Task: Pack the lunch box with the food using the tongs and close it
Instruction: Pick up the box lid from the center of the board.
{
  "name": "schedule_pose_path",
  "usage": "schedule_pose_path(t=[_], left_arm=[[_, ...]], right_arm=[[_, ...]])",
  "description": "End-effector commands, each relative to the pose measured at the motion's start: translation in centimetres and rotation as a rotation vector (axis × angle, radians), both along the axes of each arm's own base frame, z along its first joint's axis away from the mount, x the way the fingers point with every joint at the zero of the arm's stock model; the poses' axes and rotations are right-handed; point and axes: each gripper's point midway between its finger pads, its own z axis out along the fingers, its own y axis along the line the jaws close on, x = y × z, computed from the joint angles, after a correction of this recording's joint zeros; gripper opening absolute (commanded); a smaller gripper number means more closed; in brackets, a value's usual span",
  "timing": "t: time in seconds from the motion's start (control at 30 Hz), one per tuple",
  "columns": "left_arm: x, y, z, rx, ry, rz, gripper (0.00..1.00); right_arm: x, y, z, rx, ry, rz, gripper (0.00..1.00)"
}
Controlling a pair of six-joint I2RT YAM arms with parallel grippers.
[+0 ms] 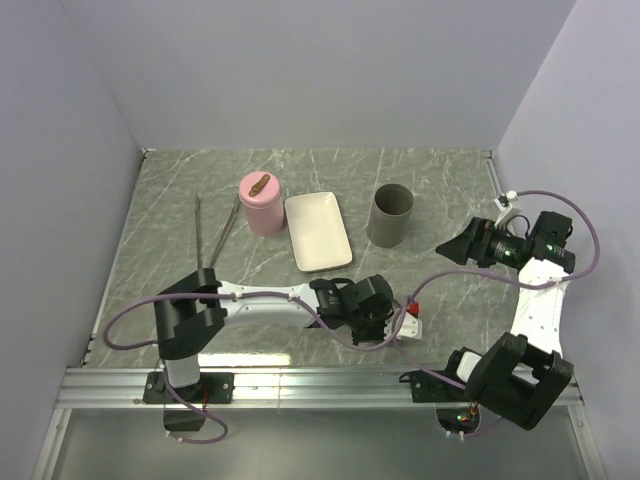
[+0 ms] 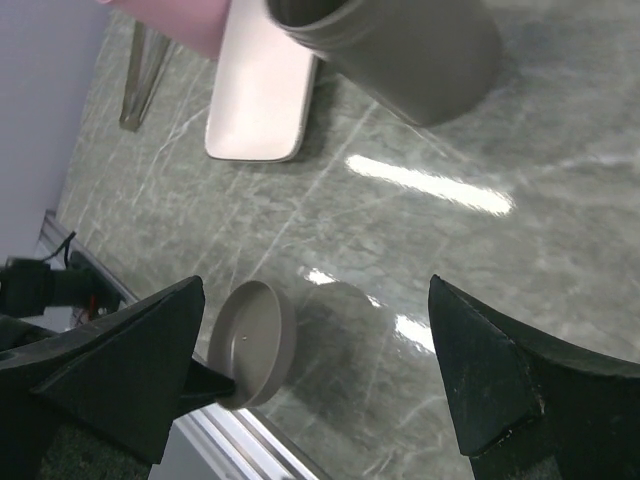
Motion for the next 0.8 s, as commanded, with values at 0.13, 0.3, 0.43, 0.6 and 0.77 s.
schedule_pose_path(t=[0.13, 0.3, 0.43, 0.6, 0.77], left_arm=[[0.2, 0.8, 6.2, -0.153, 0.028, 0.057, 0.00], [3.2, 1.8, 11.4, -0.337, 0.132, 0.152, 0.00], [5.2, 3.5, 16.6, -0.513, 0.244, 0.190, 0.00], [5.2, 5.3, 22.9, -0.641, 0.473, 0.140, 0.00], [7.6, 7.6, 28.9, -0.800, 0.675, 0.175, 0.00]], right_arm=[[1.3, 4.5, 7.7, 0.004, -0.241, 0.173, 1.00], [1.1, 6.3, 12.8, 0.077, -0.372, 0.282, 1.00], [1.1, 6.9, 15.9, 0.123, -0.438, 0.300, 1.00], [1.1, 7.1, 18.3, 0.085, -0.533, 0.289, 1.00], [1.3, 7.1, 18.1, 0.148, -0.448, 0.301, 1.00]])
